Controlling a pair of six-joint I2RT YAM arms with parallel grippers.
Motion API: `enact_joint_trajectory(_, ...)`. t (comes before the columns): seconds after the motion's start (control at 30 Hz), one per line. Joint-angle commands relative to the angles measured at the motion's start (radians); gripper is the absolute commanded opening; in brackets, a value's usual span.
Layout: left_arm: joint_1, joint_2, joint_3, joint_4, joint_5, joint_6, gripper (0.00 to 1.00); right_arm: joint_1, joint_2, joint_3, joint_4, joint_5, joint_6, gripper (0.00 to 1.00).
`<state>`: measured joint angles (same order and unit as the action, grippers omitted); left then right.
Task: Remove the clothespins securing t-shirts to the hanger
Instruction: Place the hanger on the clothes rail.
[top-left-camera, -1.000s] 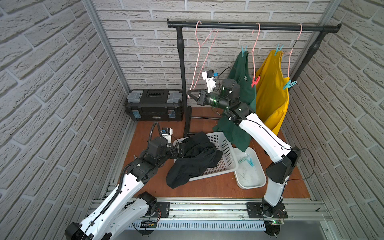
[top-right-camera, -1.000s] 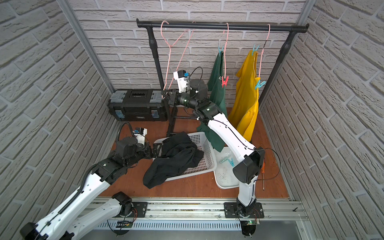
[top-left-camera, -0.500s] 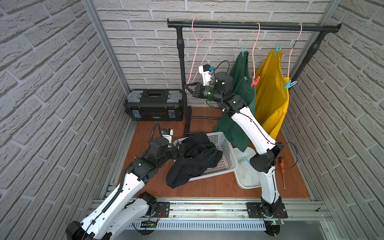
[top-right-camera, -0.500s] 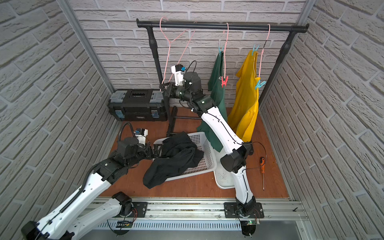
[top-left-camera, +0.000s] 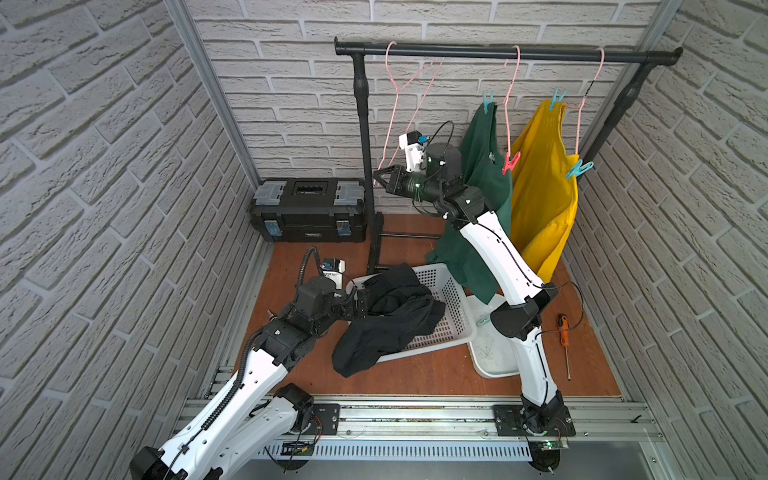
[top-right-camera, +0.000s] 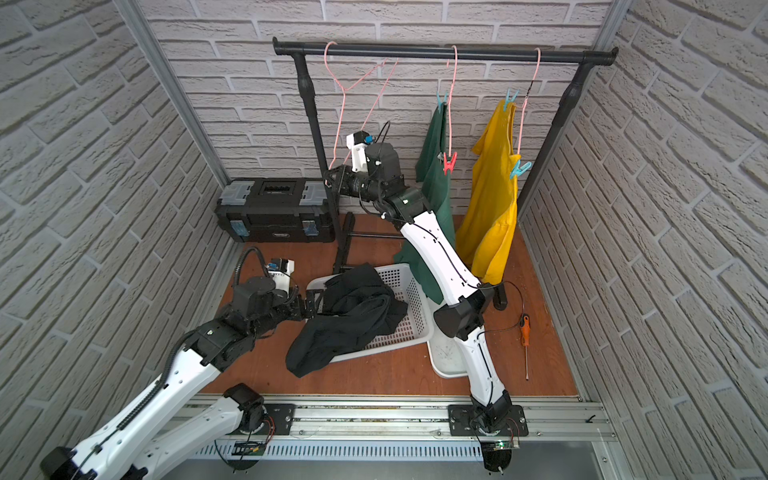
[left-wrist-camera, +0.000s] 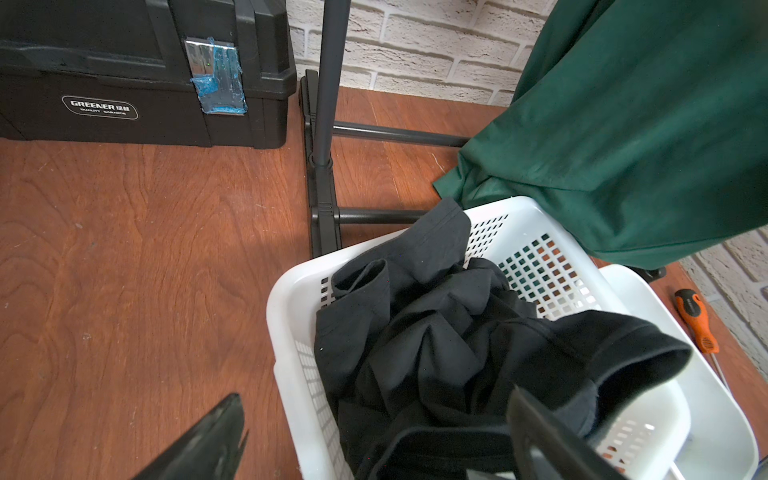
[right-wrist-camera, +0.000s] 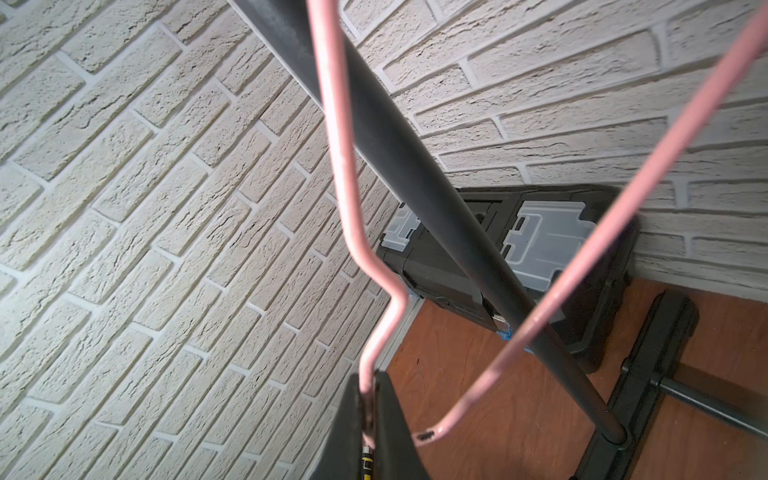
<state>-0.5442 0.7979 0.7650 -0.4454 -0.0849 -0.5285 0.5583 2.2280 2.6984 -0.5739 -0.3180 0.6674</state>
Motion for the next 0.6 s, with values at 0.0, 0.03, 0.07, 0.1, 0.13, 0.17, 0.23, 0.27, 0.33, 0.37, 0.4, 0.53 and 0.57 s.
enact_joint_trajectory(0.0,0.004,0.001,-0.01,0.023,-0.006,-0.012,0.98,0.0,-0.018,0.016,-0.028,0.012,-0.01,0.28)
enact_joint_trajectory(0.03,0.004,0.003,-0.007,0.025,-0.005,-0.013,0.98,0.0,-0.022,0.016,-0.037,0.018,-0.014,0.35)
enact_joint_trajectory(0.07,0.003,0.005,-0.008,0.024,-0.005,-0.013,0.98,0.001,-0.023,0.015,-0.044,0.025,-0.017,0.39)
enact_joint_trajectory(0.1,0.004,0.006,-0.007,0.023,-0.003,-0.014,0.98,0.002,-0.028,0.016,-0.054,0.033,-0.022,0.44)
enact_joint_trajectory(0.13,0.003,0.006,-0.005,0.023,-0.002,-0.016,0.98,0.002,-0.03,0.016,-0.064,0.044,-0.027,0.47)
enact_joint_trajectory(0.17,0.004,0.007,-0.004,0.023,-0.001,-0.016,0.98,0.002,-0.034,0.015,-0.072,0.051,-0.032,0.5)
enact_joint_trajectory(0.23,0.004,0.004,-0.006,0.021,-0.001,-0.018,0.98,0.002,-0.04,0.015,-0.085,0.064,-0.042,0.55)
enact_joint_trajectory(0.27,0.004,0.003,-0.005,0.021,-0.001,-0.018,0.98,0.002,-0.044,0.015,-0.092,0.07,-0.044,0.56)
enact_joint_trajectory(0.33,0.003,0.001,-0.007,0.02,-0.002,-0.019,0.98,0.003,-0.051,0.016,-0.108,0.075,-0.051,0.59)
enact_joint_trajectory(0.37,0.004,0.0,-0.007,0.022,-0.001,-0.021,0.98,0.003,-0.054,0.015,-0.116,0.081,-0.056,0.59)
enact_joint_trajectory(0.4,0.003,0.001,-0.007,0.022,-0.002,-0.022,0.98,0.003,-0.059,0.015,-0.127,0.09,-0.061,0.6)
enact_joint_trajectory(0.53,0.004,0.002,-0.006,0.021,-0.001,-0.021,0.98,0.003,-0.082,0.017,-0.191,0.126,-0.108,0.65)
enact_joint_trajectory(0.57,0.003,0.001,-0.006,0.022,-0.001,-0.021,0.98,0.003,-0.089,0.015,-0.207,0.137,-0.122,0.66)
